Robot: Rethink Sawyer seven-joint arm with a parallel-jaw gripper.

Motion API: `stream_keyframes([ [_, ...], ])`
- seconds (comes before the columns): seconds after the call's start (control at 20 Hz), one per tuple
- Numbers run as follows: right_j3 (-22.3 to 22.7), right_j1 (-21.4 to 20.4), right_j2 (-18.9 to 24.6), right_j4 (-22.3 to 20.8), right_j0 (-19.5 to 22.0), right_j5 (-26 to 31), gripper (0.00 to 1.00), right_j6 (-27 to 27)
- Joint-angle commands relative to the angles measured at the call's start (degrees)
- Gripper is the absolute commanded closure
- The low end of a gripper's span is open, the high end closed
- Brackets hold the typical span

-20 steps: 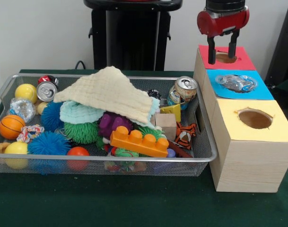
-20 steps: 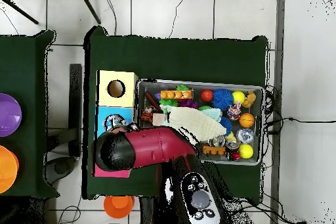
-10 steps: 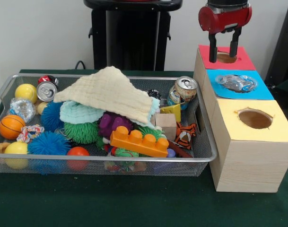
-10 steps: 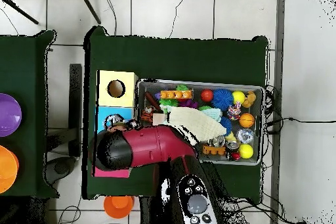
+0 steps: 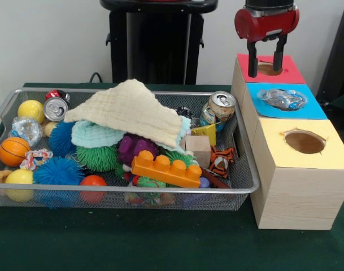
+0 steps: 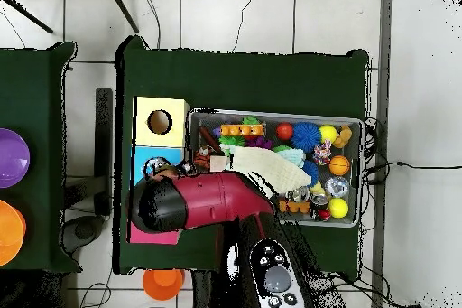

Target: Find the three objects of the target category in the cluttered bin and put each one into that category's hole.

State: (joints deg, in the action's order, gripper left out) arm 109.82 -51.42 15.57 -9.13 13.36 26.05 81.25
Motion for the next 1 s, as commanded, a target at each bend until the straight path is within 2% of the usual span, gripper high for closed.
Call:
stream_keyframes([
  [0.05, 0.2, 1.0, 3.7, 1.2, 2.4, -4.2, 0.0, 6.9],
  [0.4, 1.4, 0.4, 8.9, 2.3, 5.5, -11.4, 0.0, 8.2],
  [1.0, 2.5, -1.0, 8.7, 1.7, 6.6, -9.4, 0.0, 7.9],
])
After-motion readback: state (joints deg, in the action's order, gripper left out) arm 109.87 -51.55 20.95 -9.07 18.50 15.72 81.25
